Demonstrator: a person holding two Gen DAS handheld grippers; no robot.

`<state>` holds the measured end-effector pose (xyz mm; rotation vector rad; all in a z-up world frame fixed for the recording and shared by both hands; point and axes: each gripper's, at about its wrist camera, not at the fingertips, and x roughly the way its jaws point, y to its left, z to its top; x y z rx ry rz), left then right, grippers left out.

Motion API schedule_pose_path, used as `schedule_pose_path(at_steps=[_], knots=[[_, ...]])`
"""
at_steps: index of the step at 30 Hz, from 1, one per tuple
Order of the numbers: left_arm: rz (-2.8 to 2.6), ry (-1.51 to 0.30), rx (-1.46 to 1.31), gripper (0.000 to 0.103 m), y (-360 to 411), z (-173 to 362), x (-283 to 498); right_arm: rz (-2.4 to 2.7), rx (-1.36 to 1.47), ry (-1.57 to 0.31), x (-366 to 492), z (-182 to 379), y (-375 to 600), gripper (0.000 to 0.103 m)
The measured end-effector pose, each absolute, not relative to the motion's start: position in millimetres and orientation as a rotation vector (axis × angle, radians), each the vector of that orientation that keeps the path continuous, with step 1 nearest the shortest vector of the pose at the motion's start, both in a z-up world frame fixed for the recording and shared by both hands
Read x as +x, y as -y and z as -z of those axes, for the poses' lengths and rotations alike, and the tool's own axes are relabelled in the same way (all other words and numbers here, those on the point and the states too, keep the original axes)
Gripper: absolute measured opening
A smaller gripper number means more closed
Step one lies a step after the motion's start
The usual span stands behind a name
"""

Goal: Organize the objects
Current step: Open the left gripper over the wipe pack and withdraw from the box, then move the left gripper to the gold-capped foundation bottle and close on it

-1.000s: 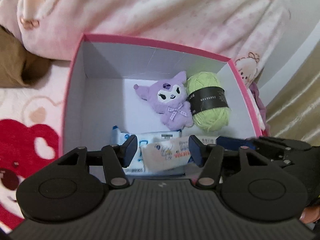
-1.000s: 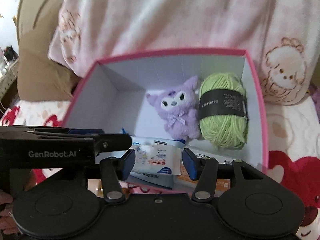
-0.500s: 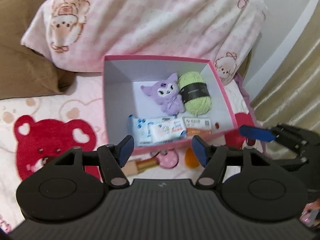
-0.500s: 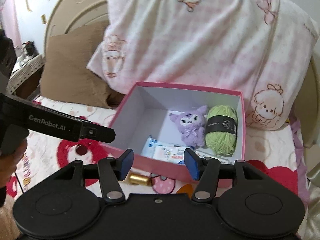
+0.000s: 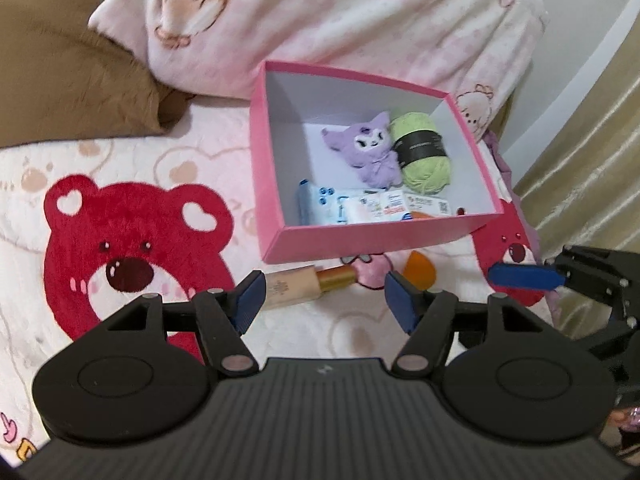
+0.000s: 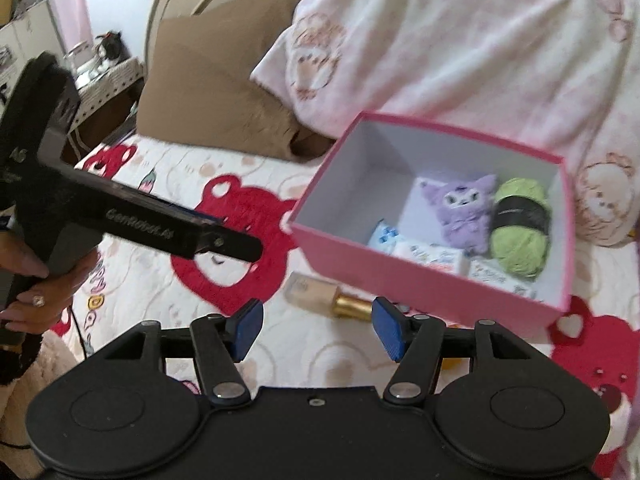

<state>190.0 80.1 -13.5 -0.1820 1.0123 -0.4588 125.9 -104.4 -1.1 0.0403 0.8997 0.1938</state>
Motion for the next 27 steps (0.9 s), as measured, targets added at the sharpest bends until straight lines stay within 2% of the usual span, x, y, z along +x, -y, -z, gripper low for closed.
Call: schedule_pose_path(at_steps=[9, 14, 20, 27], knots=[[0.478, -1.010, -0.201, 0.064, -90.3, 74.3, 200.0, -0.246, 0.090, -0.939, 153.6, 62.8, 78.3, 0.065], [0.471, -1.047, -0.278, 0.058, -100.3, 112.5, 211.0, -0.242, 0.140, -0.921, 165.3, 98.6, 76.5, 0.065], [0.499, -1.005, -0.301, 0.052, -104.2, 137.8, 221.2, -0.243, 0.202, -0.960, 176.2, 141.6, 71.0, 0.065], [0.576, -0.967, -0.293, 0.049, -94.1, 147.6, 233.6, -0.231, 0.188, -0.981, 187.7, 165.8, 62.0, 0.065]])
